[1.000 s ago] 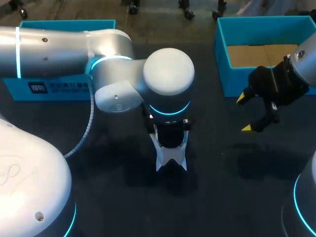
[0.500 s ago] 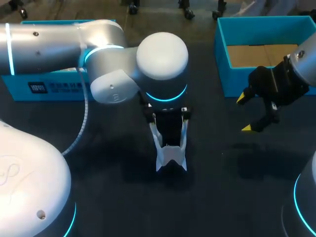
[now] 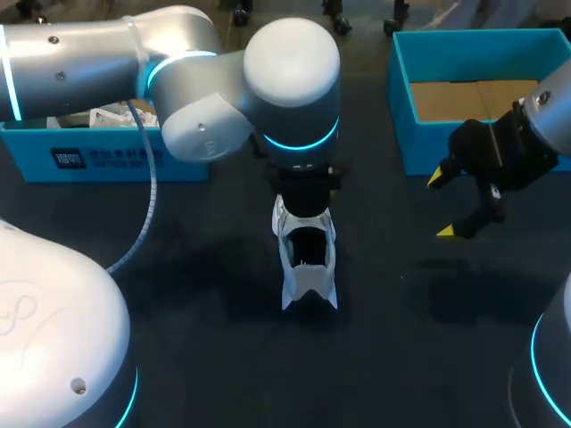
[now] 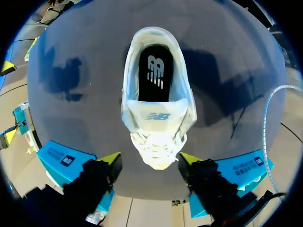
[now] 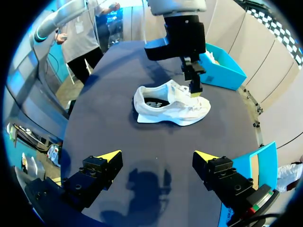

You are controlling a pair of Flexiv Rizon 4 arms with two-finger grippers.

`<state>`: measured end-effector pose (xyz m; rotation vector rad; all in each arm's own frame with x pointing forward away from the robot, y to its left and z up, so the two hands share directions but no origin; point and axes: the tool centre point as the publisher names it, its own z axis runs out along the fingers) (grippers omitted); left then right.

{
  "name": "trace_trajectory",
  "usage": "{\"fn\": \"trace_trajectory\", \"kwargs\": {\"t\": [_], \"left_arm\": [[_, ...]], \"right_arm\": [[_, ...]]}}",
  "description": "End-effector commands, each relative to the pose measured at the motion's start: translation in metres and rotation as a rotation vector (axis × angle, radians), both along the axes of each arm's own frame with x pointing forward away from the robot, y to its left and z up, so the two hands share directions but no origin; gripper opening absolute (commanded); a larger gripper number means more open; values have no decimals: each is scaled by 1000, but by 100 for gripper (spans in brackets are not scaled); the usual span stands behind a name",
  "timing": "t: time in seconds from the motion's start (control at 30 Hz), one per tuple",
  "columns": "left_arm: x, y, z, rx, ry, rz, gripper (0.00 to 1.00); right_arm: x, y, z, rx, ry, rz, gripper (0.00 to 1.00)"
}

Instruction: Take the shoe out of the shoebox, open the shoe tongue, remove and reinsert the insole, then place the shoe into the shoebox

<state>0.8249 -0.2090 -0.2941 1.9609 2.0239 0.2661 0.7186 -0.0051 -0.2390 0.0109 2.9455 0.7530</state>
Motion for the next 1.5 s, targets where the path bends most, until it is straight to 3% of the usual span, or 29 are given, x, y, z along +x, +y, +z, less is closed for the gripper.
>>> {"fn": "trace_trajectory", "kwargs": {"t": [0.03, 0.2, 0.57, 0.67, 0.83, 1.03, 1.2, 1.23, 1.27, 1.33, 1.4, 1.43, 1.5], "left_arm": [[-2, 6, 5, -4, 1, -2, 44], [-11, 7, -1, 1, 17, -9, 43], [-41, 1, -38, 7, 74, -7, 43], [-42, 2, -39, 10, 75, -6, 43], [-37, 9, -22, -14, 72, 38, 41], [-44, 10, -37, 22, 98, 59, 39], [-51, 12, -34, 4, 101, 178, 26], [-50, 13, -31, -9, 105, 221, 31], [-51, 15, -25, -18, 101, 260, 41], [-54, 19, -16, -40, 96, 351, 47], [-58, 23, -6, -52, 117, 441, 69], [-60, 24, -3, -63, 125, 479, 70], [-68, 29, 0, -56, 112, 585, 100]], "right_arm": [[-1, 0, 0, -1, -2, -1, 100], [-1, 0, 0, -1, -2, -1, 100], [-1, 0, 0, -1, -2, -1, 100], [-1, 0, 0, -1, -2, -1, 100], [-1, 0, 0, -1, -2, -1, 100], [-1, 0, 0, -1, -2, -1, 100], [-1, 0, 0, -1, -2, -1, 100], [-1, 0, 0, -1, -2, -1, 100], [-1, 0, 0, -1, -2, -1, 100], [-1, 0, 0, -1, -2, -1, 100], [-1, 0, 0, -1, -2, -1, 100], [-1, 0, 0, -1, -2, -1, 100], [-1, 0, 0, -1, -2, -1, 100]]}}
